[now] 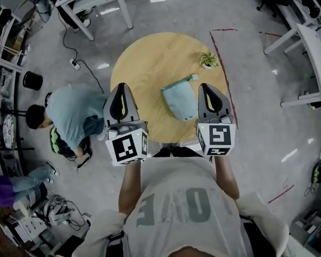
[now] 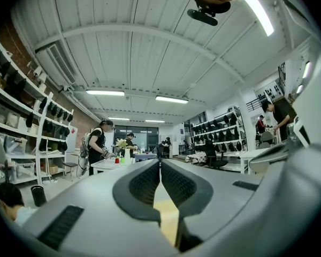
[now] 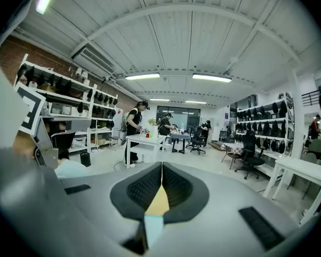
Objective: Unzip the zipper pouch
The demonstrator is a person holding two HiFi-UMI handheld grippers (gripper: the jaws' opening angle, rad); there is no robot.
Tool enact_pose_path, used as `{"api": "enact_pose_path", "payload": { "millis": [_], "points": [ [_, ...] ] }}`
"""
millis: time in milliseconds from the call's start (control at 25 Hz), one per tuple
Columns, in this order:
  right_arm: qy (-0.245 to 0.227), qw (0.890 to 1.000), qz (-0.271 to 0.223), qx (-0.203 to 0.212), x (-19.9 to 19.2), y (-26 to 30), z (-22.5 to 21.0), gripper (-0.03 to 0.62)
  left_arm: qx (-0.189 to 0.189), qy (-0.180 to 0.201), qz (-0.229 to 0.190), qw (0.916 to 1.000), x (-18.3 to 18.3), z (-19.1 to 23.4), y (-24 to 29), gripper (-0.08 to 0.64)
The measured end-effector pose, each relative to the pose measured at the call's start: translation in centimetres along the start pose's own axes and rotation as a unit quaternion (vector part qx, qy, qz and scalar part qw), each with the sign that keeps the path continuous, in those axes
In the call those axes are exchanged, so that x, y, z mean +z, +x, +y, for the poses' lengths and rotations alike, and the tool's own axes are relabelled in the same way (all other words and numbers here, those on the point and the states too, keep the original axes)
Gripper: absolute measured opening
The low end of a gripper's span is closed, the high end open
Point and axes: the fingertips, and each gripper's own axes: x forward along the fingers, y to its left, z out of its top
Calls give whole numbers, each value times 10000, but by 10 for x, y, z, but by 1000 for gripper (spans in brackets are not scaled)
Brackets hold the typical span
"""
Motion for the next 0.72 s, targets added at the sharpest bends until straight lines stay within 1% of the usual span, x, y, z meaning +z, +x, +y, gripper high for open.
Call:
{"api": "enact_pose_path", "payload": {
  "millis": [200,520,720],
  "points": [
    [81,9999,-60,61,2,1,-5,29,-16,25,-20,10000,5,-8,1,34],
    [157,9998,-50,109,0,4,-5,29,-14,46,69,10000,0,-8,3,34],
    [193,9996,84,193,-4,8,0,31,47,6,38,10000,0,0,4,34]
  ]
}}
